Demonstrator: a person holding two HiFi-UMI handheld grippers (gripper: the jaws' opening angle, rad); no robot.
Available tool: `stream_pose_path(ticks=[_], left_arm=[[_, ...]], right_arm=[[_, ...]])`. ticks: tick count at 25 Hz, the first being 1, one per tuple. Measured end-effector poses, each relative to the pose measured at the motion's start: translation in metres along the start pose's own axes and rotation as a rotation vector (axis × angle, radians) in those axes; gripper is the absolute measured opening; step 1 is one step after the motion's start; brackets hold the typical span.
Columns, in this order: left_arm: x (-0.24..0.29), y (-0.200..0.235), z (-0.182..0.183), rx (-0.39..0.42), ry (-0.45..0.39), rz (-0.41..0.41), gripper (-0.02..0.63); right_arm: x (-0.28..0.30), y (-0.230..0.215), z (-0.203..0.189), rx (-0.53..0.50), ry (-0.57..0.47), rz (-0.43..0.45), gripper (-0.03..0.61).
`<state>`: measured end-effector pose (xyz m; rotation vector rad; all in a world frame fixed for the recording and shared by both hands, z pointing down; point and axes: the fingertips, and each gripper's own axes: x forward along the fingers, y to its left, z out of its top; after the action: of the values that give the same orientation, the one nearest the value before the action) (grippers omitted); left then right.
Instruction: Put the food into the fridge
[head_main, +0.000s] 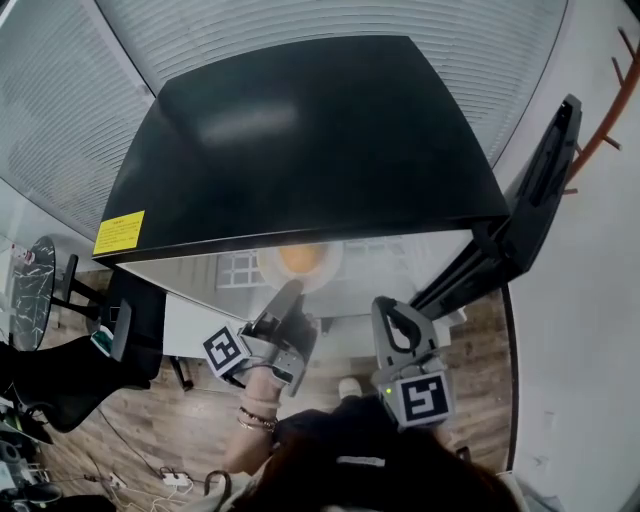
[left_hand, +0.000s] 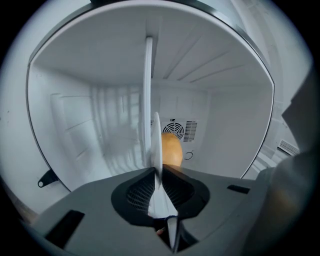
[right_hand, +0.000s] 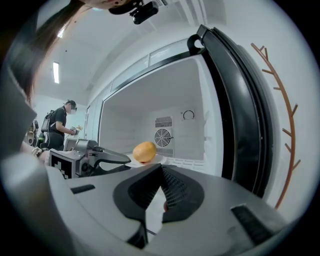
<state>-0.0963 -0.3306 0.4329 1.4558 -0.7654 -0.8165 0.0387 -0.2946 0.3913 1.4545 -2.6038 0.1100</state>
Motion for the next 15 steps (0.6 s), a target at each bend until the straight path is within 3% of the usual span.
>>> stream_pose_path(ticks=[15], left_arm=[[-0.012,-0.006,-0.004,0.046,0.024,-0.012,0.044]], right_arm=[[-0.005,0.021,-0.005,-0.055,0.039,0.021,0.0]])
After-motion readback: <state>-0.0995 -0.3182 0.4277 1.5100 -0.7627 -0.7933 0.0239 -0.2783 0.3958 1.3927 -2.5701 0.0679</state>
